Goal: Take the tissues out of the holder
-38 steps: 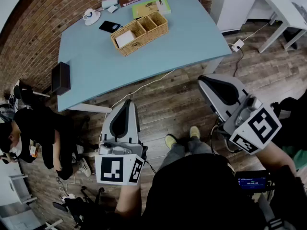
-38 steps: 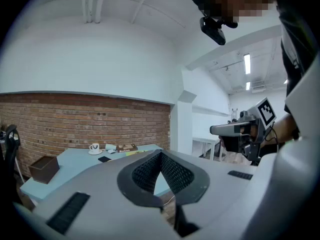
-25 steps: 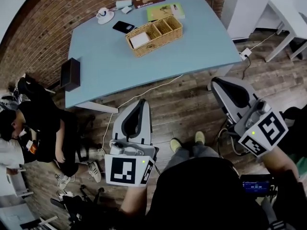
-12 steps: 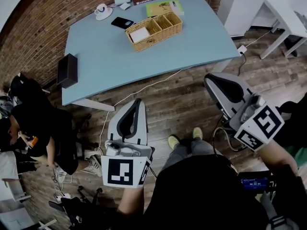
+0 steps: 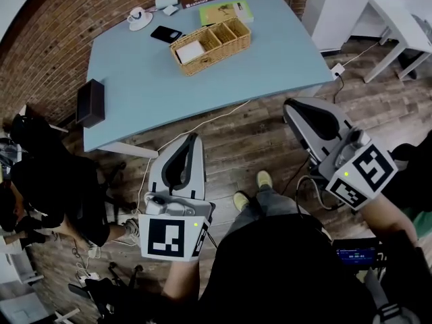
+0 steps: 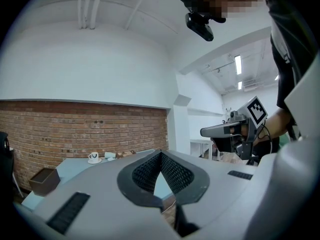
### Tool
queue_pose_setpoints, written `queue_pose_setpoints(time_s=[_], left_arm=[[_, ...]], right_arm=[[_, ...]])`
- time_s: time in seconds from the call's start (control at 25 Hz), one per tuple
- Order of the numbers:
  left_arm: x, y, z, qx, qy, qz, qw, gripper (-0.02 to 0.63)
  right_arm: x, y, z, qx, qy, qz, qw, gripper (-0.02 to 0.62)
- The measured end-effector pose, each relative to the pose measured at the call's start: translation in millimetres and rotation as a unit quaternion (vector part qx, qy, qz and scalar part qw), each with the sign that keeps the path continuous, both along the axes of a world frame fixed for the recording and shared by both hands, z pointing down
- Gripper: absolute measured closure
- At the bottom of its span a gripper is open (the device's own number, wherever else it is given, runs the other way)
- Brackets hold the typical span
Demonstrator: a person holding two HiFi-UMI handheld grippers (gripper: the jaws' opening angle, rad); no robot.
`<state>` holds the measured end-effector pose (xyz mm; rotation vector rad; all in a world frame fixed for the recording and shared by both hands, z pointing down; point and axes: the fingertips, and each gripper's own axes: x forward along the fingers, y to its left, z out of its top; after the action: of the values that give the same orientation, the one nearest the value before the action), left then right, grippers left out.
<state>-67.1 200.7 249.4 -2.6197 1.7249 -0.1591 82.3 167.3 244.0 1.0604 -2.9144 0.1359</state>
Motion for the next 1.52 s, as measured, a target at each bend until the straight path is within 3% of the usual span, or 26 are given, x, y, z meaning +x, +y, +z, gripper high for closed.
queue_pose_setpoints(time_s=[0.56, 1.0, 1.52], left_arm=[[51.0, -55.2, -8.8, -0.009, -0.052, -0.012, 0.9985, 0.604], [76.4, -79.2, -9.0, -0.013, -0.07, -0.032, 0.997, 0.603], [60.9, -94.6, -3.4, -0.02, -0.061, -0.038, 0.9972, 0.604]], right_arm=[[44.9, -61.0, 3.9, -0.013, -0.048, -0.016, 0.999, 0.601], [66.8, -93.4, 22.1, -0.04, -0.078, -0.032, 0.996, 0.601], [48.9, -109.7, 27.1, -0.05, -0.075, -0.035, 0.995, 0.601]])
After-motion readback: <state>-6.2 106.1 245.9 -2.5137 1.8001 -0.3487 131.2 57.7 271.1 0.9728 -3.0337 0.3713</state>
